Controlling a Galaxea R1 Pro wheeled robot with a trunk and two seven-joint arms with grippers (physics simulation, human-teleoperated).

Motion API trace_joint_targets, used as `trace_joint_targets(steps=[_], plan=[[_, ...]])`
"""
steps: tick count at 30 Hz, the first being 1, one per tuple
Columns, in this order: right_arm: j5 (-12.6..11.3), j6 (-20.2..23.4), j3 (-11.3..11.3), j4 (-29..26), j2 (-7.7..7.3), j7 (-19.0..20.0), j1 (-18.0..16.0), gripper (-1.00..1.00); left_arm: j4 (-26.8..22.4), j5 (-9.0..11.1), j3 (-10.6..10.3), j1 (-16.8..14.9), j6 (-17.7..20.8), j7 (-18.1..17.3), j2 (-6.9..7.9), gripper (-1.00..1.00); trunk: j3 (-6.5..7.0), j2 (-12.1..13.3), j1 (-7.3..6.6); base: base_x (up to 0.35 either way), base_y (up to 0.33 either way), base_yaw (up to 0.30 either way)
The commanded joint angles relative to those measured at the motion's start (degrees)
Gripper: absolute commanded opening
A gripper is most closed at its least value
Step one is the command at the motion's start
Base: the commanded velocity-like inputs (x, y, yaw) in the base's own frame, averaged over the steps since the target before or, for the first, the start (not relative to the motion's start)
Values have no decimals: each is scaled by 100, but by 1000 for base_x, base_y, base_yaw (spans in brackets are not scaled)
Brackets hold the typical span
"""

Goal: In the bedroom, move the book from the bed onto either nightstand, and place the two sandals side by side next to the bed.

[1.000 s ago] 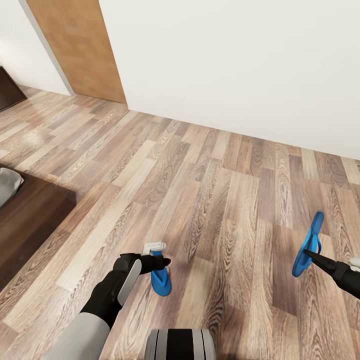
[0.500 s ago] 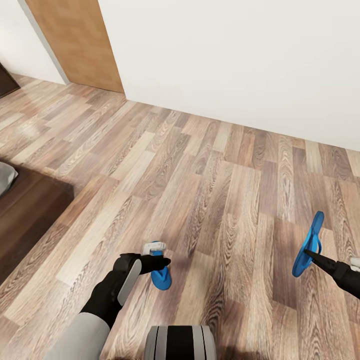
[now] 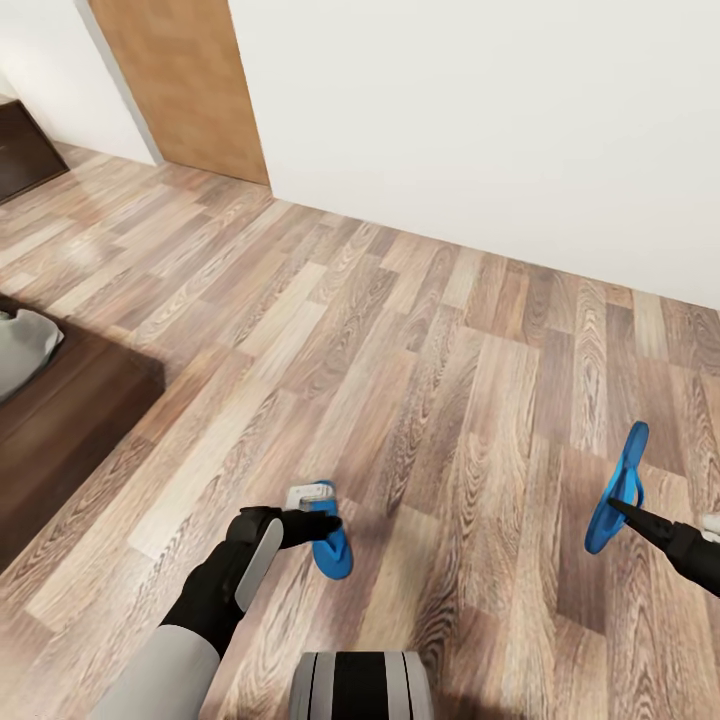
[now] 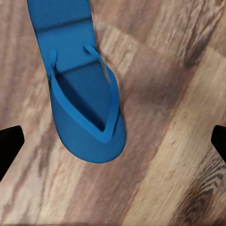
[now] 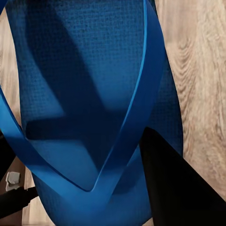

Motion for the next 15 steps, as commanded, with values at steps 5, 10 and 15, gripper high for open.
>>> trace_joint_targets(steps=[5,10,15], plan=[[-29,60,-5,-1,1,-5,-5,-100,-5,35,-4,-2,23,28,-3,100,-3,-1,-1,0,0,233],[-30,60,-5,-1,-1,-5,-3,-100,-5,35,-10,-2,23,28,-8,100,-3,-1,-1,0,0,213],[-28,60,-5,-1,-1,-5,-2,-100,-5,36,-12,-2,22,28,-15,100,-3,-1,-1,0,-35,40]])
